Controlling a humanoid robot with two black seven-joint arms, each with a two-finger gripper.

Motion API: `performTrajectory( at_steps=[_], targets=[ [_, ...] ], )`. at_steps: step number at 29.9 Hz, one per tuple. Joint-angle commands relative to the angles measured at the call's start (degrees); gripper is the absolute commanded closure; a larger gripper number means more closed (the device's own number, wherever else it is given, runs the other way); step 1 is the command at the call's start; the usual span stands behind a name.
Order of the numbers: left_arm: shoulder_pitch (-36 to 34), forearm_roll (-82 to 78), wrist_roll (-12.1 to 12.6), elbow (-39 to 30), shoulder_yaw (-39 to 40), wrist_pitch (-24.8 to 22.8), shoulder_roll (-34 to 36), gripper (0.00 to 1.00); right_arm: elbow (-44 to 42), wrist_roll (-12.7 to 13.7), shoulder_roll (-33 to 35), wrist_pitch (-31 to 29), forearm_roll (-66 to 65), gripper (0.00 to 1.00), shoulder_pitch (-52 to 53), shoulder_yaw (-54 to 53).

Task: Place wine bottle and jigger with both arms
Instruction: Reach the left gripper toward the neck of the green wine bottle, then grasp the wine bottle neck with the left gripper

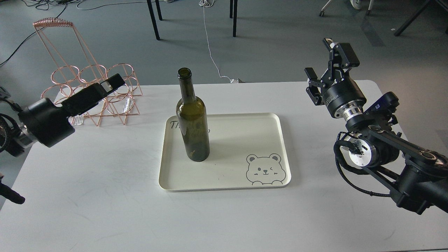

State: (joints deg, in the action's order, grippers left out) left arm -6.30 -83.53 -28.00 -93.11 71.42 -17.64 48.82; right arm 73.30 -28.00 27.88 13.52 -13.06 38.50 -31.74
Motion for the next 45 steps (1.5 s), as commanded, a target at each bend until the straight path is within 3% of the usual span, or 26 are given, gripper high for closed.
performTrajectory(
  at_steps=[1, 14, 21, 45],
  targets=[
    [-0.4, -7.8, 0.0, -0.1, 0.0, 4.4, 1.6, 0.02, 0.0, 0.0, 0.0, 0.0, -0.2, 0.02, 0.0, -0.1],
    [-7.6, -23.9, 0.0, -0.1, -2.2, 6.4, 1.7, 0.02, -1.2, 0.0, 0.1, 0.0, -0.5, 0.02, -0.9, 0.0],
    [-16.6, -31.4, 0.0, 0.1, -11.8, 6.4, -5.8, 0.02, -1.3, 0.0, 0.1, 0.0, -1.3, 0.02, -1.4, 0.0],
    [-28.5, -36.4, 0.0, 8.2, -23.3, 6.3, -16.1, 0.04, -1.3, 0.0, 0.6, 0.2, -2.1, 0.02, -2.6, 0.0]
  ],
)
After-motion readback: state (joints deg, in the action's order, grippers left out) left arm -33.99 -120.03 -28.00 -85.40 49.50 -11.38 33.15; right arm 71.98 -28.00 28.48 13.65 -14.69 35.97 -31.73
